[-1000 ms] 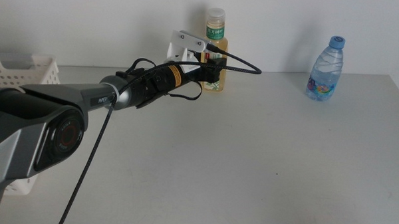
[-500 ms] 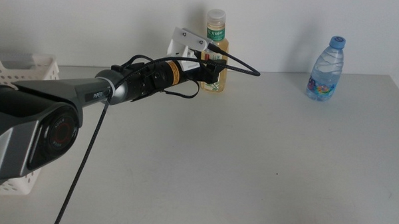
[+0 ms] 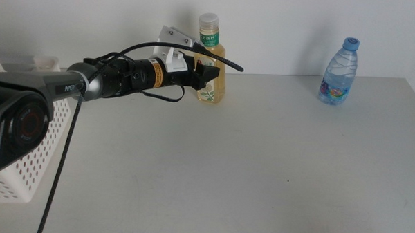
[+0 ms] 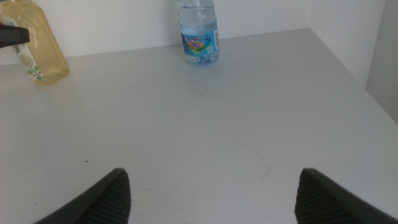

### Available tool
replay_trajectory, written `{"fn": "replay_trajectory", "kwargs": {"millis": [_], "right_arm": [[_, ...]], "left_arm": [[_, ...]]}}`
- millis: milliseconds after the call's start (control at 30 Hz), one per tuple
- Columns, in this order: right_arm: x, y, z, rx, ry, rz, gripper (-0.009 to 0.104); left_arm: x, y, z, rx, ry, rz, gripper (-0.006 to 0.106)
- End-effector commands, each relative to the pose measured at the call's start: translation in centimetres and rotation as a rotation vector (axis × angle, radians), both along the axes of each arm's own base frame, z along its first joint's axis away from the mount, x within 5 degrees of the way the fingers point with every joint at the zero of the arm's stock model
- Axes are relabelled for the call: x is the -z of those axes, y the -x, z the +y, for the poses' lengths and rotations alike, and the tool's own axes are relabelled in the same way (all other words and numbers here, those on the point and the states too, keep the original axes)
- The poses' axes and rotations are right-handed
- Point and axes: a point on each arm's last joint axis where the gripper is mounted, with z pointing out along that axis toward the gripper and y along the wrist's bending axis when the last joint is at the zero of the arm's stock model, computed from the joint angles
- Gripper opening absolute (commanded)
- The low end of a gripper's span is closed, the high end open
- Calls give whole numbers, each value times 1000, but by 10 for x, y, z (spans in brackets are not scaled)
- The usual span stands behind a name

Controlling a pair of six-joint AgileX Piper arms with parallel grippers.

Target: Use arms to grab the bottles and put them into the dustbin to the left of the table.

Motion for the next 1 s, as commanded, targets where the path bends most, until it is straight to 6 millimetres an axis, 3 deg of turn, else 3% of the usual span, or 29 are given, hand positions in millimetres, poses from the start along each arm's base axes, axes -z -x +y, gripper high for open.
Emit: {"fn": "replay_trajectory", "kwargs": {"millis": [0,233,467,800,967], "right_arm": [[-11,0,-1,14,23,-100,68],[-11,0,-1,14,23,-100,68],[-11,0,-1,14,23,-100,68],[-11,0,-1,14,23,-100,68],[-11,0,-1,14,23,-100,68]], "left_arm": [[-69,7,3,-13,70,-124,-2],[-121,24,5,-129,-55,-202,-2],[-160,52,10,-185,-111,-230,-2],[-201,110,36,-307,-137,-253,-2],[-231,147,55,-403,-142,-302,-2]]}}
